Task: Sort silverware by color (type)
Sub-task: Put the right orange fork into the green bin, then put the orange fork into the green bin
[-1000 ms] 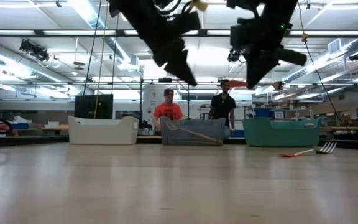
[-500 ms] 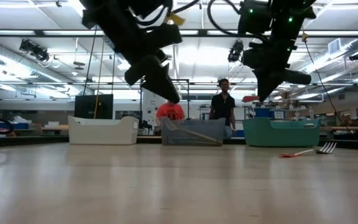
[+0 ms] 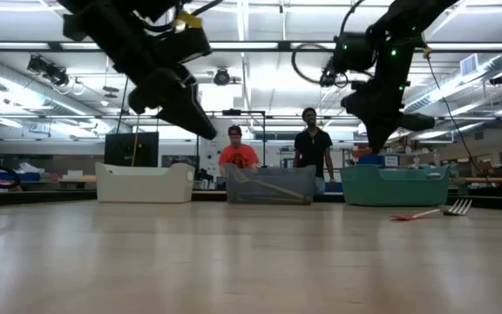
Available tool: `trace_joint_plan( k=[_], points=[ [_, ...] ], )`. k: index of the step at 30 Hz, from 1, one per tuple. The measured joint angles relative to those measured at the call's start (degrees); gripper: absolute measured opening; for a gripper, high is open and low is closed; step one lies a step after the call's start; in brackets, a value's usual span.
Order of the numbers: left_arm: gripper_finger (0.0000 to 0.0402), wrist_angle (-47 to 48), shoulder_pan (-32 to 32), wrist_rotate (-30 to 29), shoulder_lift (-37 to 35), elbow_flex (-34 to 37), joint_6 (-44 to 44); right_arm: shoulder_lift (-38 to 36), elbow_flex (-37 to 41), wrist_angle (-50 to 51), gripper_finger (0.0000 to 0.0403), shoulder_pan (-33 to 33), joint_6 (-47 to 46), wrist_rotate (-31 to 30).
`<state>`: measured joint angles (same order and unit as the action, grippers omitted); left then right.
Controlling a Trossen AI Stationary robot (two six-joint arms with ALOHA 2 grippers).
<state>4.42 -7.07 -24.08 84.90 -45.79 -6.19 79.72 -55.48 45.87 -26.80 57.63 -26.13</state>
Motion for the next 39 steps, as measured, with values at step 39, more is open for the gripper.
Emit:
trace_joint_plan(
  k=[39],
  points=[
    [0.0084,-2.47,-2.90,-1.41,-5.51,3.16,1.52,5.98,0.00,-2.68,0.0101,-9.00,3.58,5.51]
  ],
)
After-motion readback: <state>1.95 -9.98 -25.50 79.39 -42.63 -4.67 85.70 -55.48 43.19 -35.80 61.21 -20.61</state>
